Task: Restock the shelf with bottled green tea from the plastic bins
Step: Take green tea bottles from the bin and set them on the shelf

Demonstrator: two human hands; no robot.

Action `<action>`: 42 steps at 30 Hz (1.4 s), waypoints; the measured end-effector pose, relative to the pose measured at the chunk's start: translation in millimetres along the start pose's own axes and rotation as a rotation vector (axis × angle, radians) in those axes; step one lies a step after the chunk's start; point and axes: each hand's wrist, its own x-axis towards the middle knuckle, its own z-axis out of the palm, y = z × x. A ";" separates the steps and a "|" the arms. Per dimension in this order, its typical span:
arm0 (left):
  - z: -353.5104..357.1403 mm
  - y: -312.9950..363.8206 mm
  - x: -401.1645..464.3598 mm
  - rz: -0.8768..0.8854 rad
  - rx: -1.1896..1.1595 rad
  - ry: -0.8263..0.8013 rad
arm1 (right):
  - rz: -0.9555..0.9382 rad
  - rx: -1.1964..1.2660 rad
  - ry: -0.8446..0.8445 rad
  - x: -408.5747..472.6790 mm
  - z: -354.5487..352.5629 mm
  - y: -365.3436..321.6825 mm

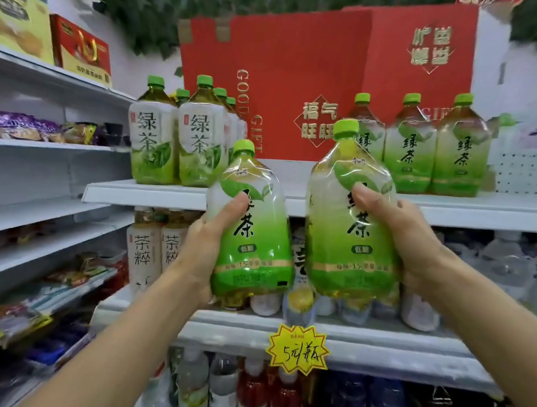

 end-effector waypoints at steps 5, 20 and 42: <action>35.4 11.8 44.3 0.085 0.007 -0.036 | -0.076 -0.080 0.102 38.7 -23.6 -27.8; 69.6 40.5 116.0 0.163 -0.053 -0.068 | -0.166 -0.164 0.337 138.7 -59.6 -45.6; 36.2 60.1 130.4 0.143 0.000 -0.198 | -0.061 -0.574 0.193 150.9 -28.7 -13.3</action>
